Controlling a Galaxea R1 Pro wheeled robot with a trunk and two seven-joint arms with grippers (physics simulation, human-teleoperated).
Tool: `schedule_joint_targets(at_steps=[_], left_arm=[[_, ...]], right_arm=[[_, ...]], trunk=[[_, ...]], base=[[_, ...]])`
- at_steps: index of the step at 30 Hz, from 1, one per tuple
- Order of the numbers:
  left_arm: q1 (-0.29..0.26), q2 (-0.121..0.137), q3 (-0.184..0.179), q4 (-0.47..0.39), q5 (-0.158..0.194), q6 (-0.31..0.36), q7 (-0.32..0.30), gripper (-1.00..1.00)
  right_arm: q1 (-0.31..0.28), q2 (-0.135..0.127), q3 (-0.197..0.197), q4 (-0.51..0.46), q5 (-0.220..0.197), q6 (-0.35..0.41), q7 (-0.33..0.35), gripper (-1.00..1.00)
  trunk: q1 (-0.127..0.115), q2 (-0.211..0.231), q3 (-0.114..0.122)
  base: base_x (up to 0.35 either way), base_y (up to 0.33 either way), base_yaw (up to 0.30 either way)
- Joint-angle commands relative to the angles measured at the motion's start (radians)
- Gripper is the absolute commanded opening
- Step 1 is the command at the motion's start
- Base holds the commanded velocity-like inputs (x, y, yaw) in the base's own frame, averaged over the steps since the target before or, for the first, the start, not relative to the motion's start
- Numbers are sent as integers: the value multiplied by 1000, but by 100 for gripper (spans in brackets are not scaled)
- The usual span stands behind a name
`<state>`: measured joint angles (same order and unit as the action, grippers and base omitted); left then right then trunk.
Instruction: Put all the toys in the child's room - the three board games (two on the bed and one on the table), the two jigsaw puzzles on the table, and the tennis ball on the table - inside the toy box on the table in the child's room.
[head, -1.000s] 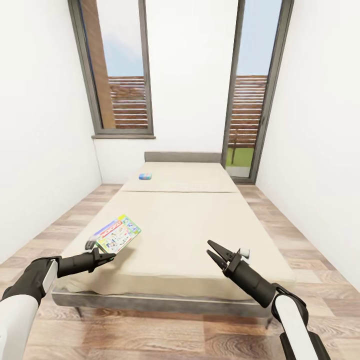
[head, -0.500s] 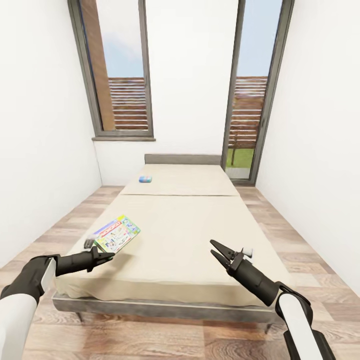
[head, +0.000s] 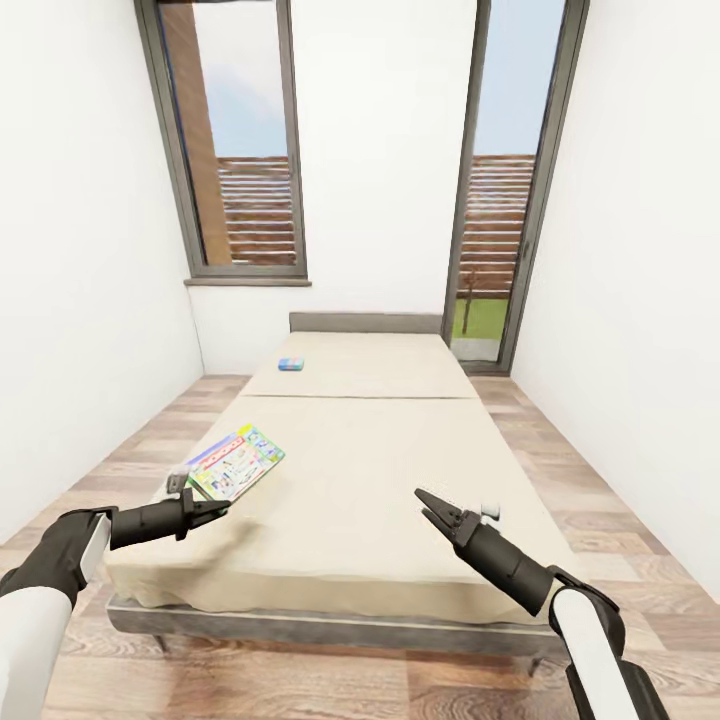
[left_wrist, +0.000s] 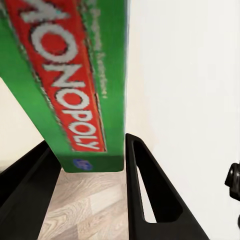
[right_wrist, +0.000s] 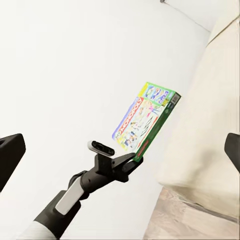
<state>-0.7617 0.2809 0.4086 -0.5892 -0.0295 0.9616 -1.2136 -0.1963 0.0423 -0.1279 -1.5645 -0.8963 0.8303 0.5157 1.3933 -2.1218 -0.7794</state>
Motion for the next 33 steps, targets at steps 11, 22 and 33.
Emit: schedule_joint_targets(at_steps=[11, 22, 33], left_arm=[[0, -1, -2, 1, -7, 8, -15, -100], [1, -8, -11, 4, -7, 9, -17, -100], [1, -22, -77, 5, -7, 8, -94, -100]], right_arm=[[0, 0, -2, 10, 107, 11, 13, 100], [3, -69, -3, 4, 102, 14, 12, 100], [3, -78, -29, 9, 101, 13, 31, 100]], trunk=[[-42, 77, 34], [-85, 154, 68], [-127, 231, 102]], base=[[0, 0, 0], [0, 0, 0], [0, 0, 0]])
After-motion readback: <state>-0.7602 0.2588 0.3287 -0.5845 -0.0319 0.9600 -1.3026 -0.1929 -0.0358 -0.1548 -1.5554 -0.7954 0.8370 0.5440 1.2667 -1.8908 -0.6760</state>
